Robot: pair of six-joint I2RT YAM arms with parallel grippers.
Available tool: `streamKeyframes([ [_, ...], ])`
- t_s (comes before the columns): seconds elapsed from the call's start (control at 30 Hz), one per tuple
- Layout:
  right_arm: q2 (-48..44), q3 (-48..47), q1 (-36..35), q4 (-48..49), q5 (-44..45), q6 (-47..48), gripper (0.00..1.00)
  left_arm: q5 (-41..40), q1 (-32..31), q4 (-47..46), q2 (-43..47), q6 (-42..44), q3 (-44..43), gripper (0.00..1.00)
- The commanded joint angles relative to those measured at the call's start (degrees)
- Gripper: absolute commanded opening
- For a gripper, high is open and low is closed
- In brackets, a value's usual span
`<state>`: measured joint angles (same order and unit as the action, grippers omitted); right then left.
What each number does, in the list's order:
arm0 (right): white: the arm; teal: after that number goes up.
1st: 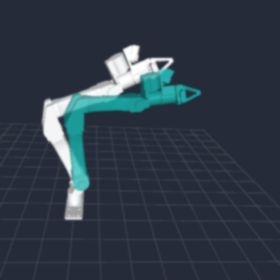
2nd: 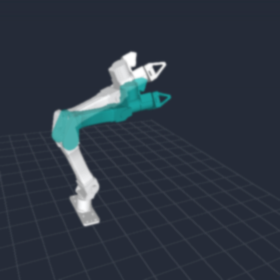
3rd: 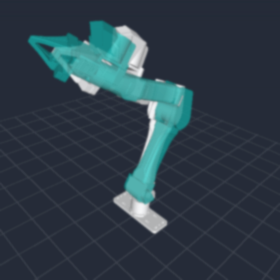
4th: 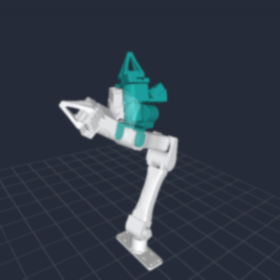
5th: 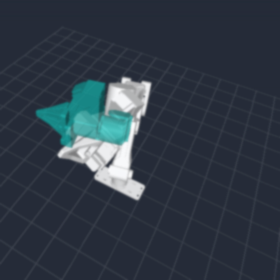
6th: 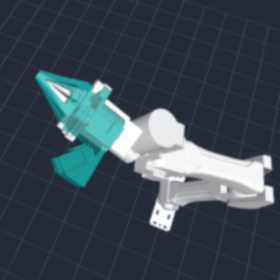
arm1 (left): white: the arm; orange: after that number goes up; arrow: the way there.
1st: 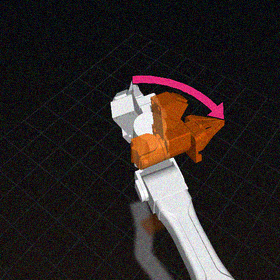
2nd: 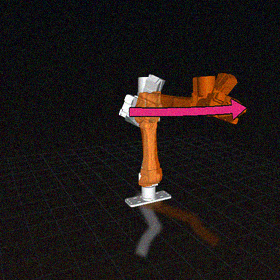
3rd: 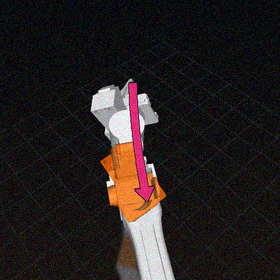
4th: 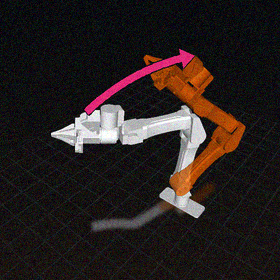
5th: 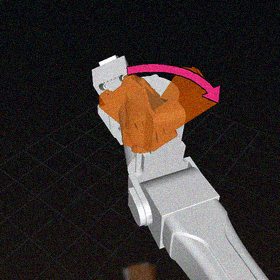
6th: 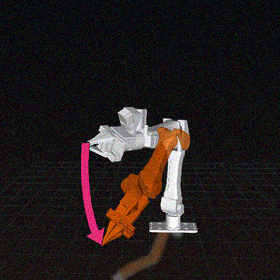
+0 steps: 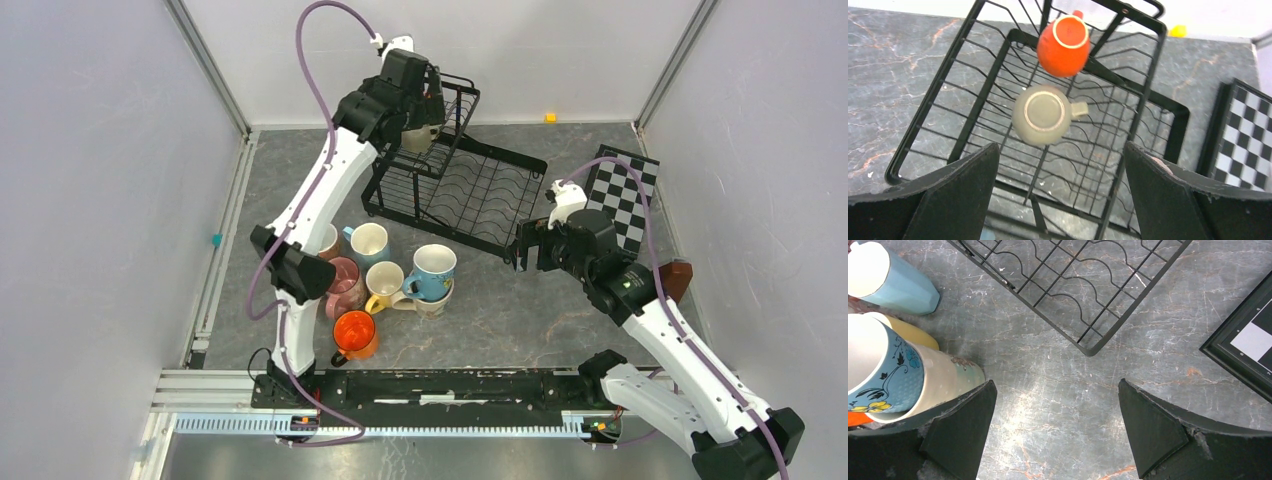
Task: Unload the cups from the dish rack
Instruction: Unload the cup from the dish rack.
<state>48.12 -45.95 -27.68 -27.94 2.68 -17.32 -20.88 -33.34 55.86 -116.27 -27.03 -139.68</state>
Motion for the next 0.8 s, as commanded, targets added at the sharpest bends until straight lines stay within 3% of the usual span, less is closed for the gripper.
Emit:
streamKeyframes([
  [0.0, -0.57, -1.3, 0.13, 0.99, -1.89, -0.74, 0.98, -8.99, 0.1, -4.33, -3.64, -2.62, -4.41, 1.0],
  [0.6, -1.81, 1.89, 0.12, 1.4, -2.54, -0.47, 0.98, -17.86, -0.99, -7.01, -13.92, -8.53, -7.87, 1.0],
  [0.77, -2.11, 3.08, 0.18, 1.84, -2.56, -0.78, 0.98, -18.54, -1.2, -7.0, -14.81, -10.57, -7.41, 0.94],
])
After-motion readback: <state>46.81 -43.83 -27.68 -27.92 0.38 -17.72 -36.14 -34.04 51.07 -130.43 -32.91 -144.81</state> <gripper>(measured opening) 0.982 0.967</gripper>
